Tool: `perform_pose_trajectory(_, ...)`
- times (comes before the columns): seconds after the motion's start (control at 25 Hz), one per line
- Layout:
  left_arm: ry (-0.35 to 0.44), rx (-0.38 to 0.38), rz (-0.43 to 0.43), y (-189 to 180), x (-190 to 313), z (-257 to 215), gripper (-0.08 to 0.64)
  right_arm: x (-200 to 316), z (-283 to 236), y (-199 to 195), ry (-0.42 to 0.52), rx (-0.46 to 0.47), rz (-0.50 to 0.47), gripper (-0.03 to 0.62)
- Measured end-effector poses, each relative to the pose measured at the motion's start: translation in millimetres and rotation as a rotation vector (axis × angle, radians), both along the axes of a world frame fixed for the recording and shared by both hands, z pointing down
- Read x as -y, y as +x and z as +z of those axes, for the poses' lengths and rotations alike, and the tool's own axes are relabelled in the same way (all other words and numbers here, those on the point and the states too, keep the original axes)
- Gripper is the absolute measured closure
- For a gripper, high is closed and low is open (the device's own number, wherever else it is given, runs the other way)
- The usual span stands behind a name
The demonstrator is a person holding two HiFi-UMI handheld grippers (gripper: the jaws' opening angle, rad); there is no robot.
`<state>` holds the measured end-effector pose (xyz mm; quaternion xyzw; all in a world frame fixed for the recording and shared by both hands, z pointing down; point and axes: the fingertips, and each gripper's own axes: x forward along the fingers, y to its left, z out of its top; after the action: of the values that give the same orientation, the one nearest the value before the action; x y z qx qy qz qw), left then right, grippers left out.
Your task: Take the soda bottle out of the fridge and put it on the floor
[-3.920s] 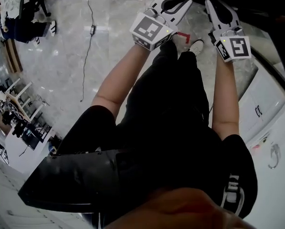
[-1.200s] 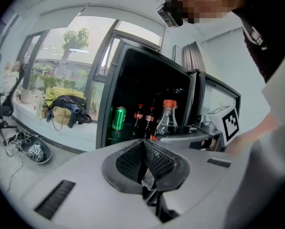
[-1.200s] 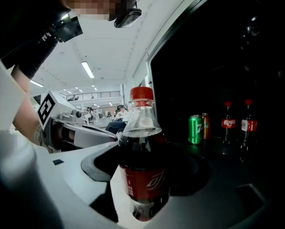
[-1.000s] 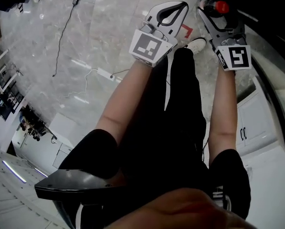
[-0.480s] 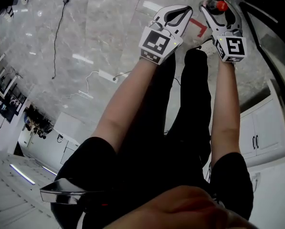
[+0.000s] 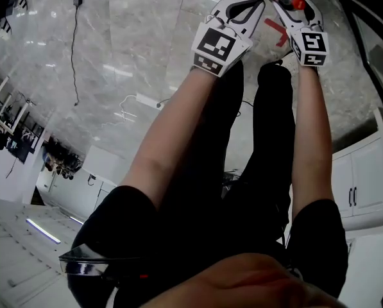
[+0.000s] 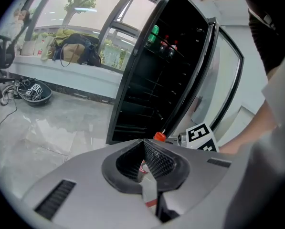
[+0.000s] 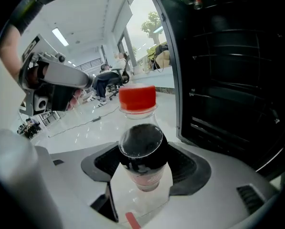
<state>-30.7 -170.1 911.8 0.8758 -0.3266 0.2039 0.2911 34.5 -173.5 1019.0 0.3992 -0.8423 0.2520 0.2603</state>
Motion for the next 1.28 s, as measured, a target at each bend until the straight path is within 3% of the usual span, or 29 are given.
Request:
perform_pose_trajectory(0.2, -0.013, 0.003, 0.017, -5, 5, 27, 0.56, 4, 57, 0, -0.043, -0.061, -0.023, 0.279)
perform_pose_trajectory(0.6, -0.044, 0.017, 0.024, -20, 4, 55, 0.56, -10, 116, -9, -0.109, -0.168, -0.08, 0.281)
perform_pose_trajectory(0.96, -0.053, 0.019, 0.013, -26, 5, 54, 0.56, -24, 119, -30, -0.121, -0.187, -0.177, 0.279)
perform_pose_trajectory(1.28, -0.013, -0.001, 0.021, -17, 13, 15, 0.559, -26, 87, -23, -0.14, -0.155, -0.163, 0.279)
